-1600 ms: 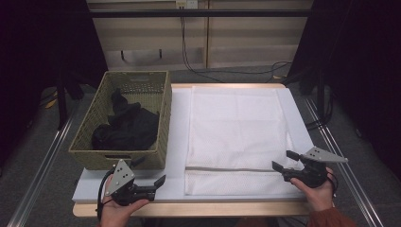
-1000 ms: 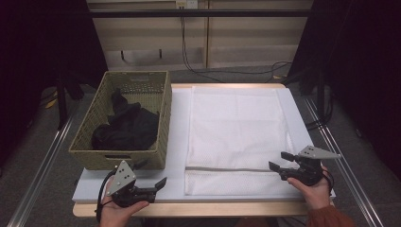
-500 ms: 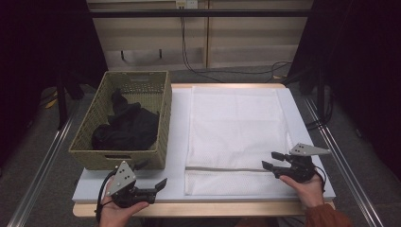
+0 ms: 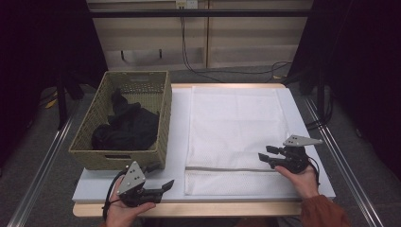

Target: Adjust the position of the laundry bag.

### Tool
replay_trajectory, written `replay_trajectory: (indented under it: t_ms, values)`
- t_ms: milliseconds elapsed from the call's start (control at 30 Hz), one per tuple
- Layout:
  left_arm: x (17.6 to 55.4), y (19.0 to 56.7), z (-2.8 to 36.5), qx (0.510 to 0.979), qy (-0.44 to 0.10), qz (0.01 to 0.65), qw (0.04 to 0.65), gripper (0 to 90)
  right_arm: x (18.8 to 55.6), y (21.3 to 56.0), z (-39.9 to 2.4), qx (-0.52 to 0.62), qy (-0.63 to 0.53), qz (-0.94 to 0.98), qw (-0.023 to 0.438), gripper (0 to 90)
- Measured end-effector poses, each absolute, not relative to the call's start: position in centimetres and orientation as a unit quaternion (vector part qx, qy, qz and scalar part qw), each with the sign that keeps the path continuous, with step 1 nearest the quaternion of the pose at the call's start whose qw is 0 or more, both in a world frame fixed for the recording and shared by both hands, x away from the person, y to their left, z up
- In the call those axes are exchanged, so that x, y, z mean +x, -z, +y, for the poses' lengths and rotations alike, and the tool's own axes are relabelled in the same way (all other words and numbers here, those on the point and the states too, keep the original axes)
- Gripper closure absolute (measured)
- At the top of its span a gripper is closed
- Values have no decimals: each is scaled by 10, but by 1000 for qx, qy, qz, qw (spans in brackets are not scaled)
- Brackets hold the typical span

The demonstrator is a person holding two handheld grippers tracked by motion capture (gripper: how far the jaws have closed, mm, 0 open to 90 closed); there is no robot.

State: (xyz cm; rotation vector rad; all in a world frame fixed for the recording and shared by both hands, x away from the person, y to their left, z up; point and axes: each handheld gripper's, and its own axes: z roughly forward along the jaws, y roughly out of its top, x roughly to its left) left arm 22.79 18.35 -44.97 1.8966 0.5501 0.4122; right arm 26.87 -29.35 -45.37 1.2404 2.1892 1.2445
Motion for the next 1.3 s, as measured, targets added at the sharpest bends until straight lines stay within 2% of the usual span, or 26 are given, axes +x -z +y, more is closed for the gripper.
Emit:
replay_trajectory:
  t_ms: [133, 233, 633, 867, 1300]
  values:
    - [237, 451, 174, 801, -158, 241, 525, 266, 275, 456, -304, 449, -429, 764, 174, 517]
    - [242, 452, 167, 810, -151, 246, 511, 347, 281, 451, -317, 460, -428, 755, 186, 529]
    - [261, 457, 126, 833, -139, 247, 475, 454, 305, 454, -347, 490, -394, 748, 212, 497]
    - [276, 472, 107, 851, -135, 260, 436, 445, 315, 466, -367, 516, -356, 745, 226, 497]
    - [281, 482, 108, 858, -124, 273, 417, 372, 316, 481, -381, 535, -345, 741, 214, 523]
